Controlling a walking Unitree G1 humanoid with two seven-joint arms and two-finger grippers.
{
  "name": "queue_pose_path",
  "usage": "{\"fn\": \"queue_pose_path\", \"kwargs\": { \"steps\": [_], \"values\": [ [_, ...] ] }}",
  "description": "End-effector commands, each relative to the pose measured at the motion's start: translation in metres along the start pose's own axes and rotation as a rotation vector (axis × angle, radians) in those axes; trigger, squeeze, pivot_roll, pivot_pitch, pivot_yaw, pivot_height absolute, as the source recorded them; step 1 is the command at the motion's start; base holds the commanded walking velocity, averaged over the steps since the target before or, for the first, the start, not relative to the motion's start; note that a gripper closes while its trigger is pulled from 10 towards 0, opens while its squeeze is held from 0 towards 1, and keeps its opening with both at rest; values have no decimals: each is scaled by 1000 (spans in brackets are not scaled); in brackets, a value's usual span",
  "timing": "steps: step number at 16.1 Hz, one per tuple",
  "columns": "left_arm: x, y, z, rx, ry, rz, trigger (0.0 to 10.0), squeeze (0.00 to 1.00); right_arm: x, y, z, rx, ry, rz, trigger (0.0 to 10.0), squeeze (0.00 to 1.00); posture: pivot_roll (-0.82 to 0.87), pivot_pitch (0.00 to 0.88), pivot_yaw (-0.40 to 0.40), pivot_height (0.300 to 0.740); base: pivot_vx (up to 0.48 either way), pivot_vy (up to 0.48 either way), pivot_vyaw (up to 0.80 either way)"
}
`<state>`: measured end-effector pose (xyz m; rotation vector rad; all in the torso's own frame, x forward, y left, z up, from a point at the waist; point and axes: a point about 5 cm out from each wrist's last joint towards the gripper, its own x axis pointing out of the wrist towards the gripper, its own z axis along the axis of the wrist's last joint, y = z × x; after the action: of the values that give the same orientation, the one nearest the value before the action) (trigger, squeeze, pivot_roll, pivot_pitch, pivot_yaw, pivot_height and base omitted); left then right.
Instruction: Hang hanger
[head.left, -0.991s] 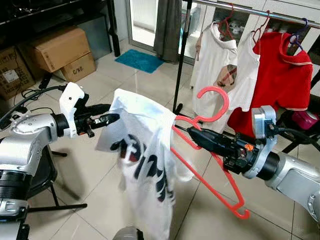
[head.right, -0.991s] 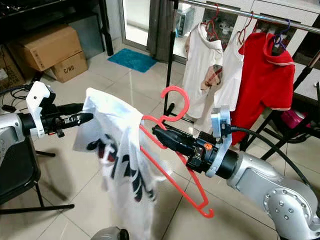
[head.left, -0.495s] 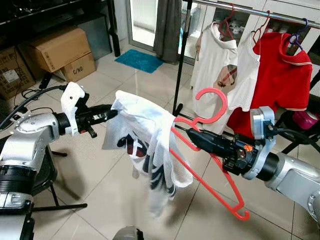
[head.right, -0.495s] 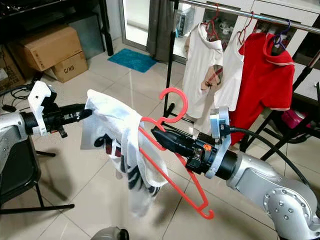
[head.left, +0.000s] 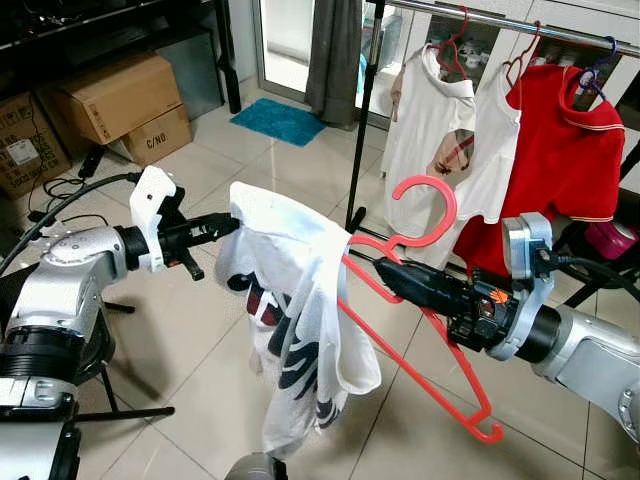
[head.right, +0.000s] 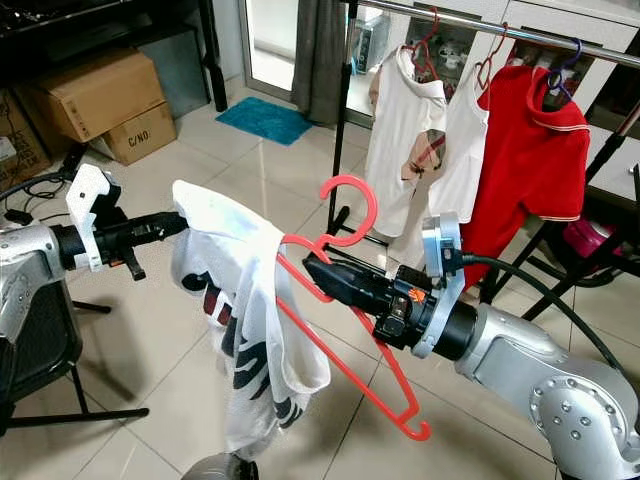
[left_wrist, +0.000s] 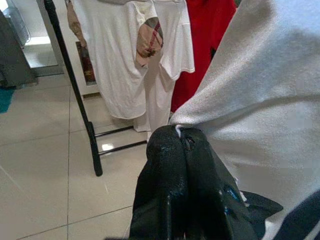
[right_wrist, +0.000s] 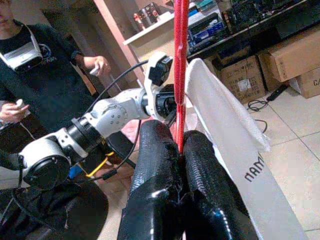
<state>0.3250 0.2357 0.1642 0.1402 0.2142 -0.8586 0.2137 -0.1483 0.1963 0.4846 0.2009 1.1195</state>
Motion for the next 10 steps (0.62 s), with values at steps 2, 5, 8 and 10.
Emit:
{"fn": "queue_pose_path", "kwargs": {
  "steps": [2,5,8,10],
  "values": [
    [3,3,6,22,-15,11,0,0,0,8,9,-34,-24,42,10000,0,-22,2,14,740,0,0,0],
    [1,13,9,46,-27,104,0,0,1,8,8,-31,-25,42,10000,0,-23,4,13,740,0,0,0],
    [-5,25,11,53,-53,224,0,0,0,7,8,-30,-27,35,10000,0,-21,4,13,740,0,0,0],
    [-8,31,12,49,-68,289,0,0,0,7,8,-30,-28,34,10000,0,-21,3,15,740,0,0,0]
  ]
}}
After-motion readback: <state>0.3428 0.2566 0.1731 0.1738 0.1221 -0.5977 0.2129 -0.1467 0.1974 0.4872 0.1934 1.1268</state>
